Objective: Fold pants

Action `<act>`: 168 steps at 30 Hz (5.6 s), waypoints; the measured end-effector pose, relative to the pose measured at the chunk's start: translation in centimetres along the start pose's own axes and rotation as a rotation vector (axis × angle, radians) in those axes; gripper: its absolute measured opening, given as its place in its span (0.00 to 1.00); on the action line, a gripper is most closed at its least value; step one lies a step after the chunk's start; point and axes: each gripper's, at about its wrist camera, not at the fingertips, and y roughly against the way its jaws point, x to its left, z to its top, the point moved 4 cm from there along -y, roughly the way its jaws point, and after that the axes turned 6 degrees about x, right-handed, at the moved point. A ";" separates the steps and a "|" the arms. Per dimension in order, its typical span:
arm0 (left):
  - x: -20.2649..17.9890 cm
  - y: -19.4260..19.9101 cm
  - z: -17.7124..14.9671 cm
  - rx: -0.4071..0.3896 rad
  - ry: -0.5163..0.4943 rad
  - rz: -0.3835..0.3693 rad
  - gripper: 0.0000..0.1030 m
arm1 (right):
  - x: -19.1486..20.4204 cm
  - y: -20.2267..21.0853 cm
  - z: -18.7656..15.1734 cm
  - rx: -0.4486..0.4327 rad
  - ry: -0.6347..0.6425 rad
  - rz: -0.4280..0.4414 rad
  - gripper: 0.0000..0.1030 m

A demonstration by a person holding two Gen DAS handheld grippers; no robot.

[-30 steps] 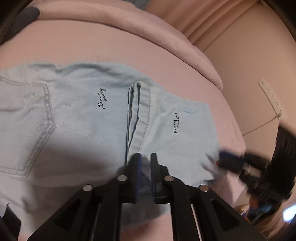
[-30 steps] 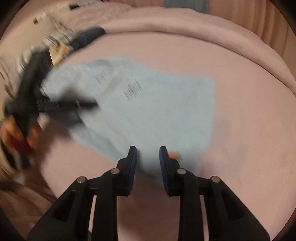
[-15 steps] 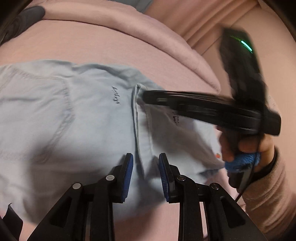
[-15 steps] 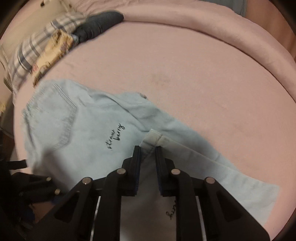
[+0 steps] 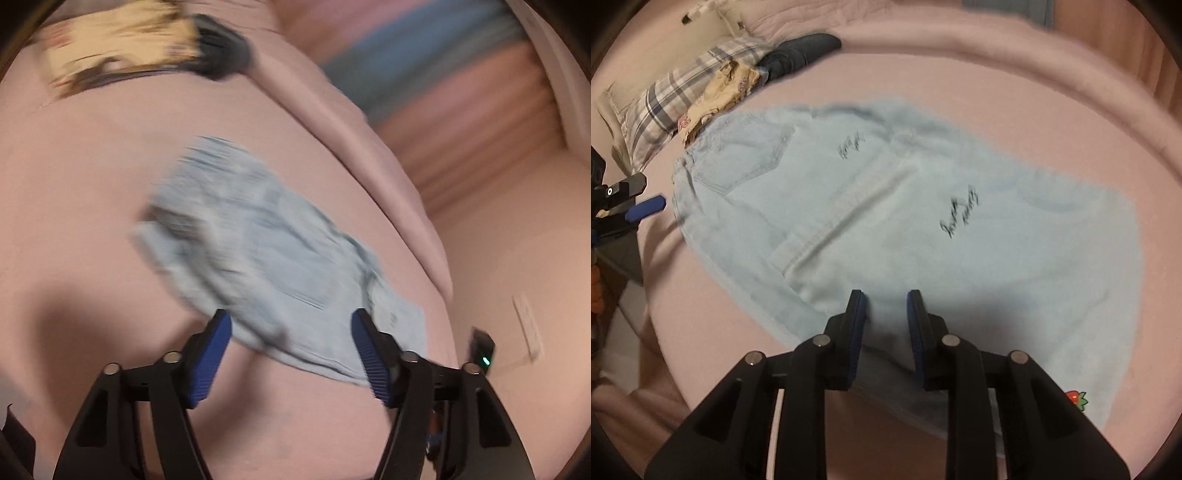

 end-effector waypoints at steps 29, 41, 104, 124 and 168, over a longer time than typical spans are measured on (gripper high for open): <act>4.7 -3.2 3.2 -0.026 0.315 0.017 0.43 | 4.2 2.8 3.9 -0.064 -0.085 0.100 0.34; -6.1 -2.0 3.0 -0.066 -0.107 0.078 0.27 | 0.9 -1.2 2.4 -0.017 -0.151 0.042 0.33; -20.0 -16.7 -3.2 0.256 -0.641 0.112 0.64 | -10.8 10.0 -1.4 -0.300 -0.361 0.179 0.14; -14.0 -13.9 -3.4 0.343 -0.534 0.072 0.63 | -11.4 6.3 1.3 -0.177 -0.315 0.343 0.45; -15.7 -11.2 -5.9 0.270 -0.566 0.174 0.62 | -9.5 5.3 -6.0 -0.002 -0.188 -0.006 0.28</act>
